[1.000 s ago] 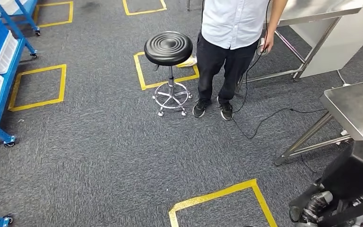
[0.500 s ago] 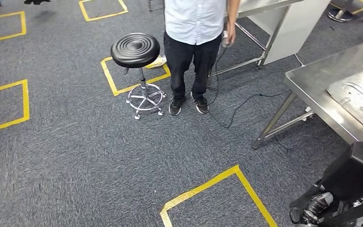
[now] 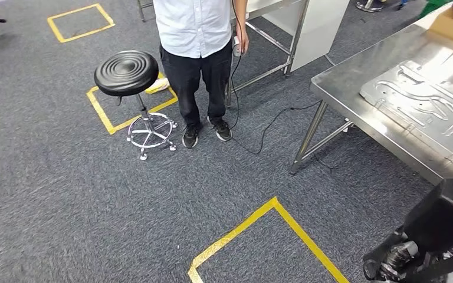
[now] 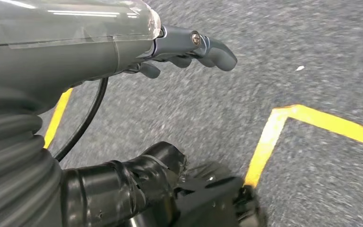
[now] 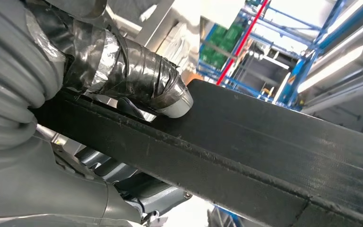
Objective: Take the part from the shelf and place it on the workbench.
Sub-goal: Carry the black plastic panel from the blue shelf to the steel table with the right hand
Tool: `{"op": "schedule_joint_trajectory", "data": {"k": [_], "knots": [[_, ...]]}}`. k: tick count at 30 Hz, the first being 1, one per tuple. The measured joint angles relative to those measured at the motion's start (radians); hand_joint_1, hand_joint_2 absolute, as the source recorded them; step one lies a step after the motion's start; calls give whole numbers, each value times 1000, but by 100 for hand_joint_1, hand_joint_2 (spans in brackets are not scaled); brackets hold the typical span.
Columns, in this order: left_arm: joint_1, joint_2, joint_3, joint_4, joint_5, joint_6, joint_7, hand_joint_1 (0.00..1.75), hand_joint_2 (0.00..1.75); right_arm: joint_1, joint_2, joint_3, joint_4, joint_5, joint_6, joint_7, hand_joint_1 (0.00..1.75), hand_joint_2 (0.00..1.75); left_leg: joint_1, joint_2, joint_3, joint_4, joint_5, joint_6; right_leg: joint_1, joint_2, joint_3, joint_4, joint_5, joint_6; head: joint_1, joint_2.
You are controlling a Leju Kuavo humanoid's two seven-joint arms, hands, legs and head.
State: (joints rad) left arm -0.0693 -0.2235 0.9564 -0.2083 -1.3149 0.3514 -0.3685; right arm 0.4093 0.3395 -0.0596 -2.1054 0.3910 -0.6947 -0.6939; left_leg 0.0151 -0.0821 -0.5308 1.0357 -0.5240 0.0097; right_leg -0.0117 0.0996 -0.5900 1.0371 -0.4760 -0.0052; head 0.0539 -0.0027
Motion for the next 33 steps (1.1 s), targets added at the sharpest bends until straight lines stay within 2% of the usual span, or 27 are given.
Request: {"op": "schedule_joint_trajectory", "data": {"k": [1, 3, 4, 5, 7, 8, 9, 10, 11, 12, 14, 15, 16, 18, 19, 20, 22, 24, 25, 26, 27, 28, 29, 30, 31, 32, 33], "knots": [[0, 0, 0, 0, 0, 0, 0, 0, 175, 1, 0, 0, 0, 0, 0, 0, 175, 175, -1, -9, 4, -11, -2, 4, -1, 12, -5, 1, 3, 8, 0, 0], [-2, -1, 0, 0, 0, 0, 0, 0, 175, 4, 0, -1, -1, 0, 0, 0, 175, 175, -1, 14, 6, -19, 4, 15, -4, 28, -13, -1, 9, 23, 0, 0], [-2, -1, 0, 0, 0, -1, -1, 0, 175, 5, 0, -1, -2, 0, 0, 0, 175, 175, 1, 27, 8, -25, 8, 22, -3, 18, -18, 6, 5, 28, 1, 0], [-3, -2, 0, 0, 0, -3, -3, 0, 175, 6, 0, -1, -2, 1, 0, 0, 175, 175, 3, 41, 9, -30, 13, 29, -2, -6, -31, 29, -12, 33, 2, 0], [-2, -2, 0, 0, 2, -7, -6, 0, 175, 4, 0, -1, -3, 1, 0, 0, 175, 175, 2, 72, 10, -35, 15, 37, -1, -64, -79, 134, -73, 42, 3, 0], [0, -2, 0, 0, 3, -10, -8, 0, 175, 4, 0, -1, -3, 1, 0, 0, 175, 175, 1, 88, 10, -35, 14, 40, -3, -79, -108, 198, -103, 47, 4, 0], [1, -2, 0, 0, 4, -14, -10, 0, 175, 4, 0, -1, -3, 1, 0, 0, 175, 175, -1, 103, 9, -34, 13, 40, -5, -85, -129, 244, -118, 51, 4, 0], [2, -2, 0, 0, 4, -18, -13, 0, 175, 5, 0, -1, -3, 1, 0, 0, 175, 175, -1, 118, 10, -33, 11, 39, -8, -90, -133, 258, -114, 54, 4, 0], [1, -1, 0, 0, 5, -23, -17, 0, 175, 6, 0, -1, -3, 1, 0, 0, 175, 175, -1, 131, 11, -33, 9, 38, -10, -95, -117, 232, -93, 55, 4, 0], [0, -2, 0, 0, 5, -28, -20, 0, 175, 6, 0, -1, -3, 1, 0, 0, 175, 175, -1, 143, 14, -31, 6, 36, -11, -105, -83, 174, -60, 54, 4, 0], [-2, -2, 0, 0, 6, -34, -25, 0, 175, 6, 0, -1, -3, 0, 0, 0, 175, 175, -5, 162, 20, -29, -2, 28, -4, -144, -11, 43, -14, 45, 4, 0], [-2, -2, 0, 0, 8, -35, -27, 0, 175, 6, 0, -2, -4, -2, 0, 0, 175, 175, -7, 170, 23, -29, -5, 24, 0, -157, 8, 6, -6, 38, 3, 0], [-3, -2, 0, 0, 9, -36, -29, 0, 175, 6, 0, -2, -4, -4, 0, 0, 175, 175, -9, 177, 26, -29, -7, 19, 4, -162, 14, -9, -7, 33, 3, 0], [-7, -2, 0, 0, 12, -38, -35, 0, 175, 8, -1, -3, -5, -9, 0, 0, 175, 175, -11, 191, 31, -31, -11, 10, 4, -143, 12, -13, -4, 22, 2, 0], [-8, -2, 0, 0, 13, -39, -37, 0, 175, 8, -1, -4, -5, -10, 0, 0, 175, 175, -10, 183, 31, -26, -17, 4, 2, -133, 14, -17, -1, 16, 2, 0], [-9, -2, 0, 0, 14, -40, -38, 0, 175, 7, -1, -4, -5, -10, 0, 0, 175, 175, -8, 165, 25, -8, -33, 0, -2, -124, 16, -22, 2, 10, 2, 0], [-8, -2, 1, 0, 14, -42, -40, 0, 175, 5, -1, -4, -4, -10, 0, 0, 175, 175, -3, 114, -19, 90, -91, -6, -4, -106, 17, -27, 5, 1, 0, 0], [-4, -2, 2, 0, 15, -44, -40, 0, 175, 3, -1, -4, -3, -9, 0, 0, 175, 175, -2, 94, -81, 216, -141, -8, -3, -83, 15, -24, 5, -3, -1, 0], [-2, -2, 3, 0, 15, -47, -40, 0, 175, 3, -1, -4, -2, -8, 0, 0, 175, 175, -2, 92, -97, 244, -139, -9, -3, -70, 14, -22, 5, -3, -1, 0], [-1, -2, 3, 0, 15, -49, -40, 0, 175, 3, -1, -4, -1, -6, 0, 0, 175, 175, -1, 90, -97, 235, -118, -9, -4, -57, 14, -19, 4, -2, -1, 0], [0, -2, 4, 0, 16, -51, -40, 0, 175, 3, -1, -4, 0, -4, 0, 0, 175, 175, 1, 85, -80, 188, -80, -9, -5, -43, 14, -15, 3, 0, -1, 0], [0, -1, 5, 0, 16, -53, -40, 0, 175, 3, -1, -4, 0, -3, 0, 0, 175, 175, 4, 66, -55, 125, -43, -9, -6, -30, 12, -9, 0, 3, -1, 0], [0, -1, 7, 0, 16, -54, -40, 0, 175, 2, -1, -4, 0, -2, 0, 0, 175, 175, 7, 37, -33, 67, -19, -9, -6, -19, 8, -3, -2, 8, -1, 0], [0, -1, 8, 0, 16, -55, -41, 0, 175, 1, -1, -4, 0, -1, 0, 0, 175, 175, 9, 12, -19, 27, -5, -7, -5, -8, 3, 4, -4, 14, -1, 0], [0, -1, 10, 0, 16, -55, -41, 0, 175, 0, -1, -4, 0, -1, 0, 0, 175, 175, 10, -6, -13, 10, -4, -4, -5, 2, -3, 8, -3, 19, 0, 0], [0, -1, 11, 0, 16, -55, -41, 0, 175, -1, -1, -4, 0, 0, 0, 0, 175, 175, 8, -8, -13, 8, -6, 0, -6, 13, -9, 9, -1, 26, 0, 0], [0, -1, 11, 0, 16, -55, -41, 0, 175, -1, -1, -4, 0, 0, 0, 0, 175, 175, 8, 5, -13, 7, -2, 8, -8, 25, -13, 8, 2, 32, 0, 0]]}}
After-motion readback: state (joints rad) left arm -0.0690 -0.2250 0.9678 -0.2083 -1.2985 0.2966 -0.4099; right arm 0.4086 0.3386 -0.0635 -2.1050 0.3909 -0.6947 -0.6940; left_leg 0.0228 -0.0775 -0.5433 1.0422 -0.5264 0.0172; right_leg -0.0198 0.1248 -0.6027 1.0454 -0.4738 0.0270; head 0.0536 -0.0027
